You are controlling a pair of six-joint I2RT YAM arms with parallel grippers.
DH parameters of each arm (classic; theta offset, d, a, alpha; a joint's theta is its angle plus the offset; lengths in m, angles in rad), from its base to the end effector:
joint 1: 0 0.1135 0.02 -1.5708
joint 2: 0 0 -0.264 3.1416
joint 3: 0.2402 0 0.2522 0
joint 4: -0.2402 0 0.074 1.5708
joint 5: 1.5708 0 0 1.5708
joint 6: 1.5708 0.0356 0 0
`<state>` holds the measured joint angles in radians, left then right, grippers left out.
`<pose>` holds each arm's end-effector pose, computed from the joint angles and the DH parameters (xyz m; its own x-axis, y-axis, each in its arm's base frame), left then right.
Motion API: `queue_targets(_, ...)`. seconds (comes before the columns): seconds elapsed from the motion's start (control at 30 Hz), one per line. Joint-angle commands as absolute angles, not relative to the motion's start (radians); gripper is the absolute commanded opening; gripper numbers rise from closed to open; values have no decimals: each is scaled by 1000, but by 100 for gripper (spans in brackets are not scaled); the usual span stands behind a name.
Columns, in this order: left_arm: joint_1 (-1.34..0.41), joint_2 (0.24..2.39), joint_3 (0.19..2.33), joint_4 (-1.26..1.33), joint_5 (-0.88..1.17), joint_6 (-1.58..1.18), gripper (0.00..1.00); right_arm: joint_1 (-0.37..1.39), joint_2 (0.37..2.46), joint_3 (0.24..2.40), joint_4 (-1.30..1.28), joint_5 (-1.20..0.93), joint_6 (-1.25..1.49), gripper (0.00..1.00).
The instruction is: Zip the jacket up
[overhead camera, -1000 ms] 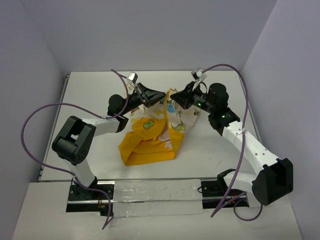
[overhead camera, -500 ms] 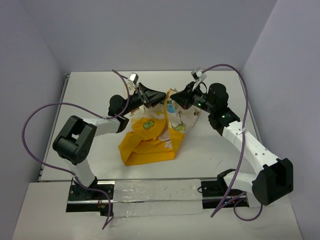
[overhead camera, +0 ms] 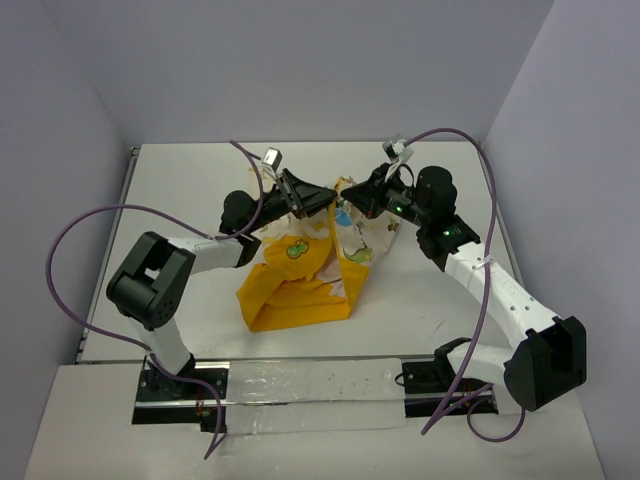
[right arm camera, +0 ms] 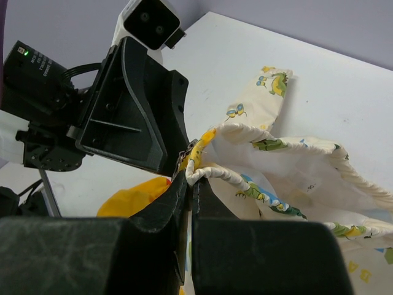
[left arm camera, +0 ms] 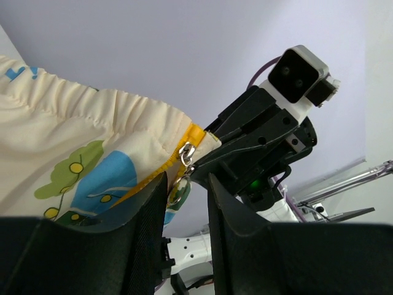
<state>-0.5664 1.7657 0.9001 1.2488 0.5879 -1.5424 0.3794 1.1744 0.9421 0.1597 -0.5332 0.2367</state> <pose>0.3031 -0.2161 0.2636 -0.8713 -0.4317 -0.2336 0.3404 -0.1885 -0.9212 0.2484 0.1185 0.3514 -0.2507 0.1174 -0.9609 -0.7520 0.6014 0.2697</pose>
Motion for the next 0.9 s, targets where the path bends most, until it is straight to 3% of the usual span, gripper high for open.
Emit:
queue_targets(0.0,-581,1746,899,1225,571,-1483,34,379,1138,964,210,-527,226,0)
queue_targets(0.17,-581,1737,892,1208,563,-1476,22,379,1144,969,209,-531,227,0)
queue_targets(0.3,-580,1738,884,1216,557,-1483,22,379,1140,966,203,-529,224,0)
queue_targets(0.47,-577,1735,876,1228,547,-1490,23,379,1137,961,199,-528,220,0)
queue_targets(0.6,-577,1731,882,1228,547,-1491,30,379,1140,963,196,-529,218,0)
queue_targets(0.87,-575,1728,888,1234,543,-1501,31,379,1137,959,198,-529,219,0)
